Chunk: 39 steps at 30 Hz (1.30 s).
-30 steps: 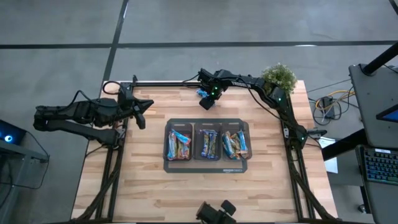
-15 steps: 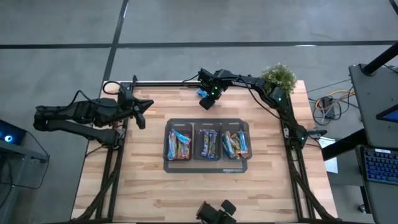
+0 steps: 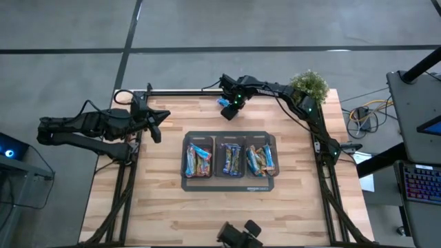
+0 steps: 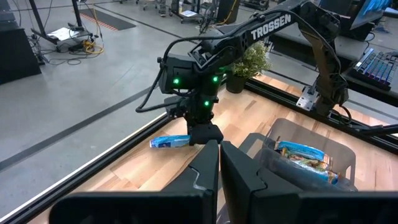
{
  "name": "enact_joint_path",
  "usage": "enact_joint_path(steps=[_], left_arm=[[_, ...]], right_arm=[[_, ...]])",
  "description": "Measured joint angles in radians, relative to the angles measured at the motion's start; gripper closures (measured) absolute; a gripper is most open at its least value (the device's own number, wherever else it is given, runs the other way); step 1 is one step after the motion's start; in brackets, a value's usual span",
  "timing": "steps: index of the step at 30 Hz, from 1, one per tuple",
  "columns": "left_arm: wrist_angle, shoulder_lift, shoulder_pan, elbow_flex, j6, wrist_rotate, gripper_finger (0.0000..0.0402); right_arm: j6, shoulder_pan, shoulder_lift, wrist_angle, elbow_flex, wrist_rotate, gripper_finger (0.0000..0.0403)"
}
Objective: Pick and place Granola Bars by type
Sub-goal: Put the blue granola bar into the middle black bin
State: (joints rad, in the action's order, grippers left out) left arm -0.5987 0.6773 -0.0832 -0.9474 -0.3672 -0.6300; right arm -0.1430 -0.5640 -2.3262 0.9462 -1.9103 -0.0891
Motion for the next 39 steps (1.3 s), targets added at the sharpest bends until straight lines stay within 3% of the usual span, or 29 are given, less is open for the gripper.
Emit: enact_joint_path(steps=[24,39], left_arm=[[0.0,0.0,0.0,0.0,-0.004,0.0,0.0401],[0.0,0.0,0.0,0.0,0.002,0.0,0.0401]], right_arm=[[0.151,0.035,0.009,0.275,-0.339,-0.004,0.0324],[0.134,0.125,0.018,0.34,-0.361,-0.028,0.0337]])
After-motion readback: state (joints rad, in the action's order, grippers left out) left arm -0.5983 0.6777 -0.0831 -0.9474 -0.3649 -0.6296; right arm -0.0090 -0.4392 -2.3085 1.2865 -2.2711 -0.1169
